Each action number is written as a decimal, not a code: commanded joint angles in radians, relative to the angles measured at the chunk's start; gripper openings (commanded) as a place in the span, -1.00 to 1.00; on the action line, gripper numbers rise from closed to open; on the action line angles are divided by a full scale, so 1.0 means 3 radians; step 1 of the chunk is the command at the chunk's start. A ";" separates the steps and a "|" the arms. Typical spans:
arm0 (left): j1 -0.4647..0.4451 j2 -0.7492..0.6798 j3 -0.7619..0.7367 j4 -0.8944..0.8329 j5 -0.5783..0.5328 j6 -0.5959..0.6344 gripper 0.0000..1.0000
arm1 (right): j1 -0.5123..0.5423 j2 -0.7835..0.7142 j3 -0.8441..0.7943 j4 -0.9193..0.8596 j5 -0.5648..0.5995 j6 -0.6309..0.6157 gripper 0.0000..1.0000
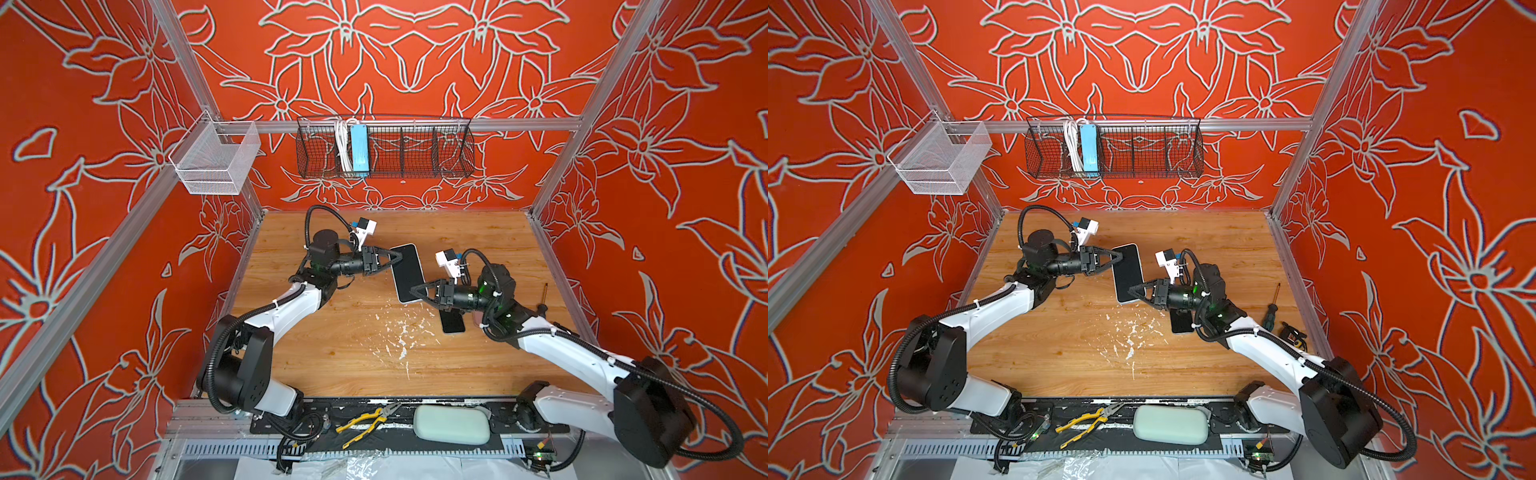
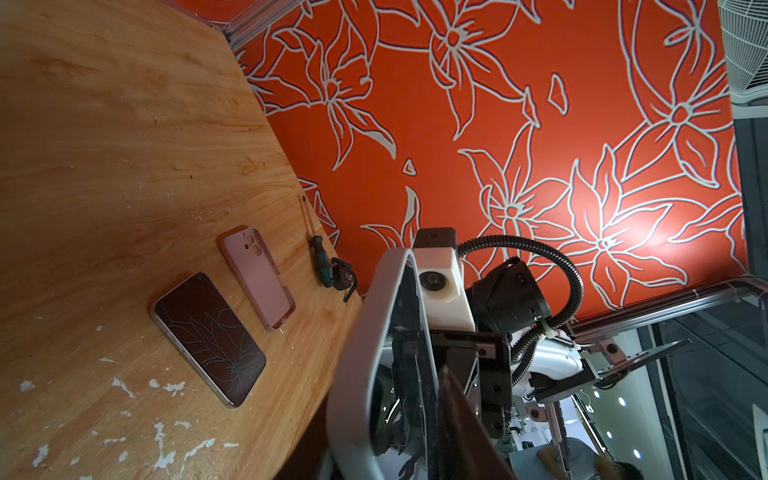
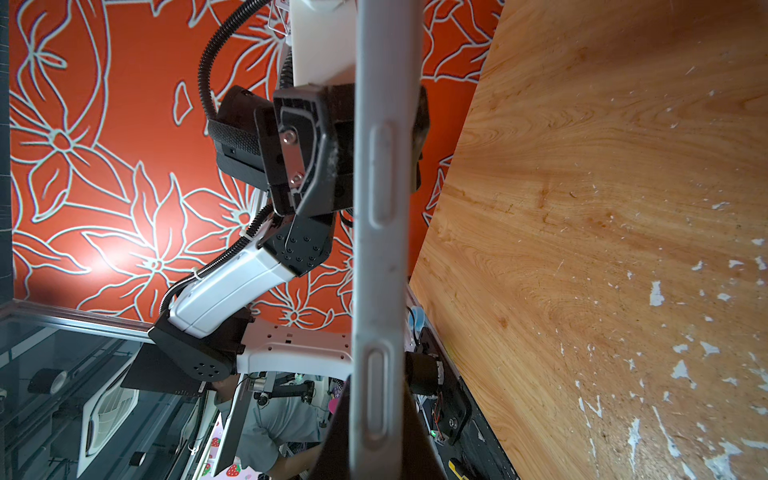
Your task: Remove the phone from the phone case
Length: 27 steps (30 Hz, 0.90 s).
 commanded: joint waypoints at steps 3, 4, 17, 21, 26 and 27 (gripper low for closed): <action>-0.0022 -0.0029 0.0013 0.0139 -0.0018 -0.0005 -0.39 | 0.0029 0.0001 0.0061 0.0245 -0.0085 0.0051 -0.98; -0.0027 -0.0023 0.0021 0.0143 -0.0024 -0.0007 -0.39 | 0.0031 0.0012 0.0070 0.0248 -0.0099 0.0055 -0.98; -0.0086 0.0029 0.0060 0.0241 -0.0158 -0.0117 -0.78 | 0.0044 0.0093 0.0063 0.0327 -0.0143 0.0076 -0.98; -0.0117 0.0010 0.0040 0.0240 -0.0302 -0.0145 -0.93 | 0.0044 0.0091 0.0121 0.0266 -0.0195 0.0036 -0.97; -0.0158 -0.0095 -0.0026 0.0254 -0.0565 -0.0218 -1.00 | 0.0046 0.0091 0.0159 0.0152 -0.0208 -0.0022 -0.87; -0.0166 -0.0123 -0.0029 0.0241 -0.0623 -0.0229 -1.00 | 0.0044 0.0088 0.0154 0.0163 -0.0200 -0.0007 -0.83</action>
